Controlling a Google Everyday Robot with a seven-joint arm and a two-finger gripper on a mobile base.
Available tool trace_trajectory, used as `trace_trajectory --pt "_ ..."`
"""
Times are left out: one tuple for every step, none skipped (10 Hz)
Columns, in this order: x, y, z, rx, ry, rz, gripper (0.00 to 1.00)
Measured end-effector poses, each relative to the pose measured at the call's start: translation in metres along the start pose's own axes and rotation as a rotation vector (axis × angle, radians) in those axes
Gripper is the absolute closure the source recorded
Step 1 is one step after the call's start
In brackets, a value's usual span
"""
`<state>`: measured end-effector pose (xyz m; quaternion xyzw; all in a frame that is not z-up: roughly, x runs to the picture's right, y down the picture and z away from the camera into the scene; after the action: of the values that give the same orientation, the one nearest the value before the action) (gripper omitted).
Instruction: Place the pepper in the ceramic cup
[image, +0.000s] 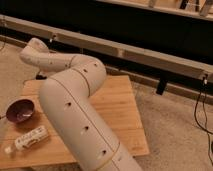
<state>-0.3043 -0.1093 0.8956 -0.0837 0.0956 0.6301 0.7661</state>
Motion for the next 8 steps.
trace_trajectory --pt "-0.003 -0.006 -0.006 0.005 0.004 0.011 0.2" --pt "-0.008 -0.012 -0.013 0.001 0.005 0.028 0.2" --pt "-0.012 -0.02 -0.02 -0.005 0.007 0.047 0.2" --pt "-0.016 -0.03 -0.028 -0.01 0.009 0.069 0.2" --pt "-0.019 -0.037 -0.032 -0.017 0.01 0.085 0.2" --pt "-0.022 -0.044 -0.038 -0.035 0.014 0.109 0.2" --pt "-0.024 -0.051 -0.04 -0.041 0.014 0.124 0.2" --pt "-0.023 -0.049 -0.04 -0.043 0.015 0.123 0.2"
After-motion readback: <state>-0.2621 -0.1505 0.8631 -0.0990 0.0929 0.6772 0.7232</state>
